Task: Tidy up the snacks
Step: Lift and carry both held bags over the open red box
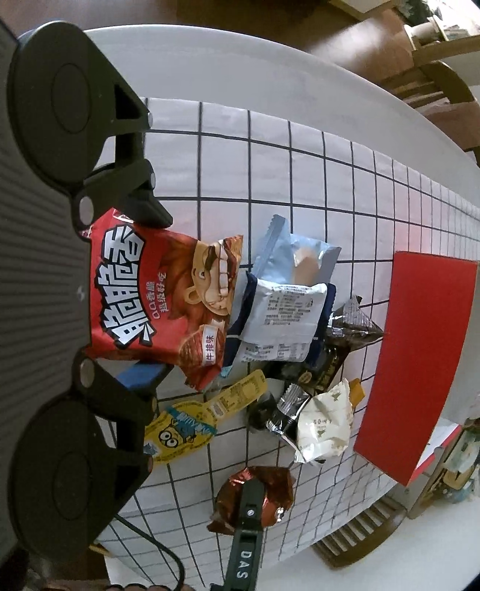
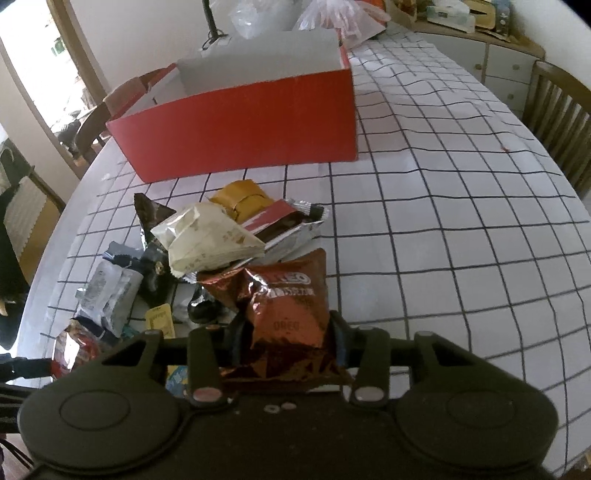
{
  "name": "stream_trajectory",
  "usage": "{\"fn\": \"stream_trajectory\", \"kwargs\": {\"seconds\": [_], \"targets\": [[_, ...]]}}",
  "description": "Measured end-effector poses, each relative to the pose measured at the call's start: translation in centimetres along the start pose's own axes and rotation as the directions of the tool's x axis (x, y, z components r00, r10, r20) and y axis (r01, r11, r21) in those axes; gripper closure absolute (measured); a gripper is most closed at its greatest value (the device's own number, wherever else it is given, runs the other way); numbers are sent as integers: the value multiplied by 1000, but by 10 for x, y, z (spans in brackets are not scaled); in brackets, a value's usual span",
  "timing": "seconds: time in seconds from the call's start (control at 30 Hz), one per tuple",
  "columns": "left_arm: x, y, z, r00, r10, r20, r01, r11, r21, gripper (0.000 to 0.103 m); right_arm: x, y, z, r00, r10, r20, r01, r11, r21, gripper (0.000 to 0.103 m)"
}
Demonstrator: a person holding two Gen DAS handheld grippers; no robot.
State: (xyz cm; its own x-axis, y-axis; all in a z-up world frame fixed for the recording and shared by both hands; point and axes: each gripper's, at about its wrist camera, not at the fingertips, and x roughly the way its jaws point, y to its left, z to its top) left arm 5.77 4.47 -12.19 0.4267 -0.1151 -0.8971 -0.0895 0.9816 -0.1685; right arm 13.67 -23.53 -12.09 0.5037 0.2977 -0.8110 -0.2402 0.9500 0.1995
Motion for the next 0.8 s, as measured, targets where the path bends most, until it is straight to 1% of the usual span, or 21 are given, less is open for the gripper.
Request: {"fn": "stream_trajectory", "kwargs": {"seconds": [0.2, 0.33, 0.47, 0.63, 0.73, 0.8], "targets": [[-16, -2, -3, 1000, -20, 18, 20, 1000, -18, 28, -21, 0, -4, 999, -12, 34, 12, 1000, 13, 60], [-32, -5, -1, 998, -24, 53, 26, 999, -23, 28, -36, 1, -5, 998, -7, 63, 6, 1000, 22, 60], [-49, -10, 9, 995, -25, 98, 27, 999, -23, 28, -50, 6, 0, 996, 0, 91, -1, 1000, 6, 60], [-71, -20, 27, 986, -19, 163, 23, 999, -22, 28, -66, 15, 14, 990, 10, 137, -5, 1000, -30, 60], [-80, -27, 39, 982, 8, 191, -8, 1000, -4, 28, -75, 19, 25, 986, 16, 164, -7, 998, -58, 60], [-85, -31, 47, 979, 16, 204, -16, 1000, -1, 28, -80, 22, 32, 983, 21, 182, -7, 997, -77, 60]]}}
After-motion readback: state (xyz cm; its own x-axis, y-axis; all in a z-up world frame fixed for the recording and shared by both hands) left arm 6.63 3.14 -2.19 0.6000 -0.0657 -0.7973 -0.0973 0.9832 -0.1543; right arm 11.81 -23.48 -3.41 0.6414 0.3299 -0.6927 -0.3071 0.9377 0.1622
